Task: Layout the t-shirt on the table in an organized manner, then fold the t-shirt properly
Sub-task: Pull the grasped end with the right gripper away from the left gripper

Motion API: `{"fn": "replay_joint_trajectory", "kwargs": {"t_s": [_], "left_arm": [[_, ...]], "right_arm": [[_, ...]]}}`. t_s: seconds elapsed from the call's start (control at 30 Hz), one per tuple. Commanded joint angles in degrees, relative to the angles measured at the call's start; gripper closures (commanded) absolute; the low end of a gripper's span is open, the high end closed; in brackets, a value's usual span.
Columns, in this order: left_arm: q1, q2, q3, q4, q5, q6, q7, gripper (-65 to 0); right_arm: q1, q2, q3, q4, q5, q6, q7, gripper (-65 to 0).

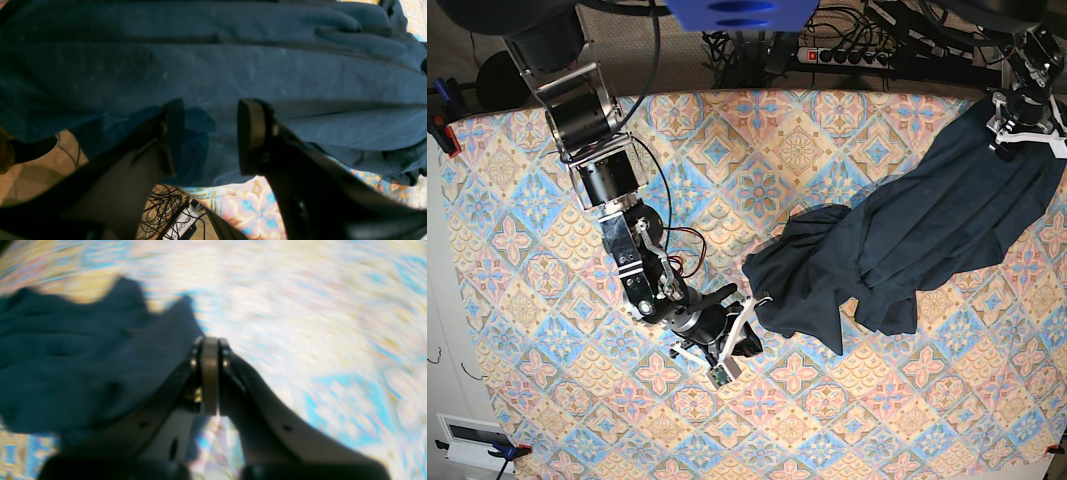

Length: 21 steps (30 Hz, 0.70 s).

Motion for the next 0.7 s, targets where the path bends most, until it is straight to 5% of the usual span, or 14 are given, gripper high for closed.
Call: {"fn": "replay_joint_trajectory", "kwargs": {"t_s": [0.0, 0.07, 0.33, 0.67], "left_arm": [[0.13, -0.91, -0.33, 0.95, -0.48, -0.10, -1.00, -25.7], [0.13, -0.91, -0.33, 0.95, -0.48, -0.10, -0.91, -25.7], [0.49, -1.00, -0.33, 0.95, -0.48, -0.19, -0.91, -25.7], [0.13, -0.91, -0.33, 0.95, -0.48, -0.19, -0.91, -25.7]], "right_arm": [[1.16, -0.71, -0.73, 0.74, 0.92, 0.88, 0.90, -0.9], [1.16, -0.71, -2.22, 0.56, 0.75, 0.88, 0.90, -4.6], [1.25, -0.89, -2.40, -4.80, 0.66, 0.79, 0.81, -36.5], [1.60, -2.12, -2.40, -11.39, 0.66, 0.79, 1.25, -37.8]]}}
